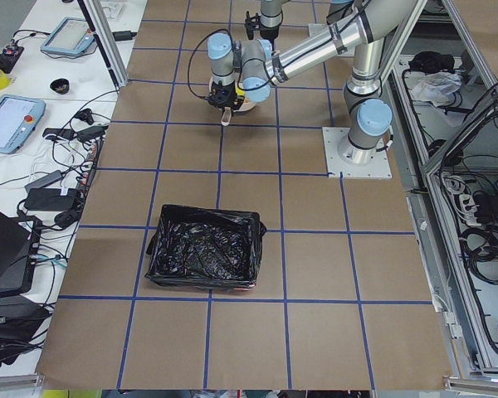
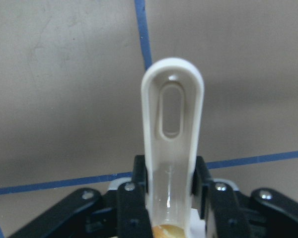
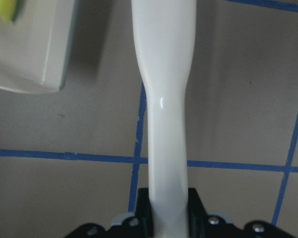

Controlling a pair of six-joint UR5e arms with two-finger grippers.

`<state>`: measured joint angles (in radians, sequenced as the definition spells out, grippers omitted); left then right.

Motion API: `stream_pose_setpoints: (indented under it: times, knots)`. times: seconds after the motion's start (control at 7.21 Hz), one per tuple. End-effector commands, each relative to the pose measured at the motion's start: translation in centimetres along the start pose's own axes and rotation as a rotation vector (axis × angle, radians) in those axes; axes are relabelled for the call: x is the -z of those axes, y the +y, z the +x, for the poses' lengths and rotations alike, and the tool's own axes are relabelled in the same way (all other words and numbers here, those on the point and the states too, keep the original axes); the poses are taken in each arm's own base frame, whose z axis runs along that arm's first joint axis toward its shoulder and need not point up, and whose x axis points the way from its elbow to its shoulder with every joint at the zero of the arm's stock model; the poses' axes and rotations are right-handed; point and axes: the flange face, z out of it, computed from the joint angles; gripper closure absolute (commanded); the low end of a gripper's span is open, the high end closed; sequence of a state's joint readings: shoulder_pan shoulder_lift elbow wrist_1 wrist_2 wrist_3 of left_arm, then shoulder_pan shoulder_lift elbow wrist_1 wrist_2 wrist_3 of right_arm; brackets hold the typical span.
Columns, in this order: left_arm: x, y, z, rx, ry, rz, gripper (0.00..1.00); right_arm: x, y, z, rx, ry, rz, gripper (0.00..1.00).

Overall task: Sweep and dump trash into bin
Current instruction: 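Carry the dustpan toward the bin with the left gripper while the right withdraws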

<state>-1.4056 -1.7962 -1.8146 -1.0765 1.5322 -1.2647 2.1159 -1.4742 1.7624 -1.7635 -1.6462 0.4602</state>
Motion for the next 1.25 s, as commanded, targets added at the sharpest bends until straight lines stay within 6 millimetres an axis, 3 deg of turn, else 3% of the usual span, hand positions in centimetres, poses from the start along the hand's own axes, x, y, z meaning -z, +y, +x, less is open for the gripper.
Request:
stream_pose_setpoints:
  times: [0.0,0.28,0.55,0.69,0.83,1.11]
  knots:
    - [1.5,-5.2,0.9,-0.025,0.015,0.012,1.0,0.2,-4.6,8.1,-0.036,-0.013,-0.039,1.0]
    - [2.8,-11.8,0.3,0.006,-0.007,0.01,1.0,-0.2,-8.2,16.5,-0.053,-0.031,-0.052,1.0]
    - [5.4,-17.6,0.8,-0.01,-0.069,-0.028,1.0,-0.9,-10.7,25.5,-0.04,-0.037,-0.045,1.0]
    - [6.0,-20.8,1.0,-0.003,-0.071,-0.032,1.0,-0.7,-12.1,30.2,-0.01,-0.041,-0.001,1.0]
    - [5.8,-23.5,1.2,-0.024,-0.072,-0.035,1.0,-2.0,-13.5,34.2,-0.05,-0.048,0.03,1.0]
    - [6.3,-30.9,0.4,-0.018,-0.08,0.013,1.0,-5.4,-15.0,37.9,-0.005,-0.044,0.0,1.0]
